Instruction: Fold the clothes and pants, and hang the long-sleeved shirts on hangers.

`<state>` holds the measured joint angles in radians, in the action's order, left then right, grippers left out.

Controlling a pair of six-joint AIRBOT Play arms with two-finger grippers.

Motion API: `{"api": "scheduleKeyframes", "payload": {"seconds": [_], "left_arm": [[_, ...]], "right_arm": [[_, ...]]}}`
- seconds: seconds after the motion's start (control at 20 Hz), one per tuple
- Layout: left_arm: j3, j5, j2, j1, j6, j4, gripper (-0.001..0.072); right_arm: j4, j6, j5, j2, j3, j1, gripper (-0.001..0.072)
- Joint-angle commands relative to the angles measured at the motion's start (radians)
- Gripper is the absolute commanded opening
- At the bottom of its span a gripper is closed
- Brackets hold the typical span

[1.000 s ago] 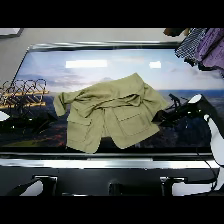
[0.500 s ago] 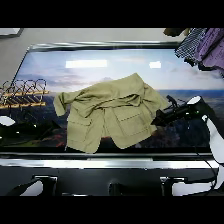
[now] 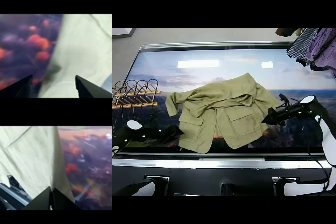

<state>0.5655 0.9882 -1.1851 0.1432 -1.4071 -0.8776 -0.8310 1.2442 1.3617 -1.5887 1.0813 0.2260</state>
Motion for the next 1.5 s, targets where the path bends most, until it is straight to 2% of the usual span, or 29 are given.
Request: {"api": "scheduleKeyframes", "payload": {"seconds": [0.0, 0.05, 0.1, 0.2, 0.35, 0.6, 0.8, 1.0, 1.2, 1.35, 1.45], "left_arm": [[-0.006, -0.073, -0.044, -0.042, 0.003, 0.083, 0.0381], [-0.004, -0.073, -0.045, -0.04, 0.027, 0.129, 0.0087], [0.007, -0.072, -0.043, -0.04, 0.051, 0.158, 0.0021], [0.079, -0.063, -0.039, -0.041, 0.05, 0.187, 0.0018], [0.356, -0.035, -0.031, -0.041, 0.046, 0.187, 0.0016], [1.008, -0.039, -0.031, -0.041, 0.012, 0.185, 0.0017], [1.398, -0.038, -0.002, -0.039, -0.045, 0.185, 0.0018], [1.469, -0.019, 0.131, -0.039, -0.143, 0.134, 0.0018], [1.468, 0.13, 0.274, -0.039, -0.265, -0.061, 0.0018], [1.465, 0.245, 0.325, -0.039, -0.326, -0.177, 0.0019], [1.458, 0.28, 0.327, -0.039, -0.338, -0.197, 0.0019]], "right_arm": [[0.037, 0.002, 0.011, 0.002, 0.0, -0.001, 0.0022], [0.062, 0.0, 0.018, 0.002, 0.0, -0.001, 0.0022], [0.103, -0.01, 0.019, 0.007, 0.0, -0.001, 0.0021], [0.226, -0.063, -0.01, 0.044, 0.008, -0.001, 0.0021], [0.332, -0.074, -0.122, 0.148, 0.121, -0.001, 0.002], [0.29, -0.033, -0.357, 0.349, 0.53, 0.0, 0.002], [0.112, 0.065, -0.558, 0.509, 0.801, 0.0, 0.002], [-0.128, 0.212, -0.53, 0.7, 0.878, 0.0, 0.0021], [-0.292, 0.307, -0.393, 0.866, 0.878, 0.0, 0.0021], [-0.367, 0.37, -0.377, 0.907, 0.878, 0.0, 0.0021], [-0.364, 0.406, -0.399, 0.884, 0.878, 0.0, 0.0021]]}}
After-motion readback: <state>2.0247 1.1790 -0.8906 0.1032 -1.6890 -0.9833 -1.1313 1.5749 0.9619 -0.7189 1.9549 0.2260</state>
